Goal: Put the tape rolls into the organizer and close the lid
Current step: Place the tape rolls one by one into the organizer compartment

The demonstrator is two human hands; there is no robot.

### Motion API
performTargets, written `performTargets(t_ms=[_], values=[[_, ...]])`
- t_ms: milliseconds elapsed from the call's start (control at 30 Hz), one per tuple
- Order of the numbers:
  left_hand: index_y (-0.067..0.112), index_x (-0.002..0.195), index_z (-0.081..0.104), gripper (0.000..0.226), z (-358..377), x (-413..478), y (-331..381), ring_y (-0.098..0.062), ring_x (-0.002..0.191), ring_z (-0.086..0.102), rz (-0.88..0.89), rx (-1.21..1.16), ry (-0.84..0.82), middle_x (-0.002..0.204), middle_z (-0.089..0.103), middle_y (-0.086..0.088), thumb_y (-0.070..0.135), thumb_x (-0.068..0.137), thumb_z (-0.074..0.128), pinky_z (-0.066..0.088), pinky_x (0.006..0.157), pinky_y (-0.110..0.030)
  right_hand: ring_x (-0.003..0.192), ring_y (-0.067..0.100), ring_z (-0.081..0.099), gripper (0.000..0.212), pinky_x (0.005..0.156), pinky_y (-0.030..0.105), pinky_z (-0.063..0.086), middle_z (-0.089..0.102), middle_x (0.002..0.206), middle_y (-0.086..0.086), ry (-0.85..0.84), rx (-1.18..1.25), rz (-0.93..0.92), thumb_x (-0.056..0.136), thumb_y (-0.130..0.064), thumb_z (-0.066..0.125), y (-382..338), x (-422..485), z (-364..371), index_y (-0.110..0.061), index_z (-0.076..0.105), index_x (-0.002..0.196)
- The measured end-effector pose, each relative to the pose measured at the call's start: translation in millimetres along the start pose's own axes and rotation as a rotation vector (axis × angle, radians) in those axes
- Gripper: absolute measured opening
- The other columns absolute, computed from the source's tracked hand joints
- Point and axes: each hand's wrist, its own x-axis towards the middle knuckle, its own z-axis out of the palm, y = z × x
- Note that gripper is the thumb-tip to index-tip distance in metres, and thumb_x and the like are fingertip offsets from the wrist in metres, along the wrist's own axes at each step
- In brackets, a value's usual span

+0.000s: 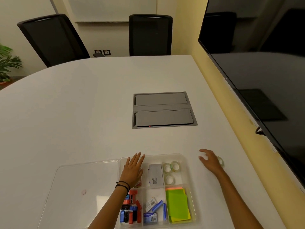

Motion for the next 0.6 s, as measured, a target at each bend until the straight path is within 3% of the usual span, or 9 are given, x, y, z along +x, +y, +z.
performTargets(t_ms=[167,367,467,600], values=[[0.022,0.147,0.001,0.059,-5.1,-0.4,-1.5,-0.022,0.147,0.001,0.019,0.001,-0.016,0.159,-0.001,-0.007,0.031,0.099,0.035,-0.002,0.12,-0.041,0.137,0.036,0.029,0.053,0.116,0.042,0.026,0.026,0.149,0.024,-0.099,-0.22,0.142,0.09,-0.014,0.058,34.0,19.8,-18.3,-0.009,0.037,0.138],[0.022,0.147,0.001,0.059,-8.8,-0.8,0.2,-0.023,0.147,0.001,0.019,-0.012,-0.018,0.159,-0.001,-0.008,0.03,0.099,0.035,-0.002,0.12,-0.041,0.143,0.04,0.003,0.06,0.118,0.047,0.016,0.007,0.156,0.021,-0.056,-0.311,0.207,0.09,-0.014,0.057,53.8,24.8,-17.6,-0.014,0.029,0.142],[0.022,0.147,0.001,0.059,-9.2,-0.8,1.0,-0.023,0.147,0.001,0.014,0.0,-0.022,0.159,-0.002,-0.008,0.031,0.1,0.035,-0.002,0.12,-0.041,0.142,0.042,0.004,0.056,0.115,0.054,0.022,0.003,0.156,0.02,0.0,-0.277,0.256,0.09,-0.009,0.055,55.2,18.1,-8.7,-0.013,0.032,0.141],[0.021,0.147,0.002,0.059,-9.3,-1.3,1.8,-0.023,0.147,0.001,0.012,-0.017,-0.027,0.159,-0.001,-0.008,0.029,0.099,0.036,-0.001,0.12,-0.041,0.141,0.041,0.014,0.054,0.113,0.051,0.028,0.009,0.154,0.024,0.049,-0.215,0.227,0.088,0.0,0.053,58.7,3.8,4.2,-0.005,0.034,0.138]])
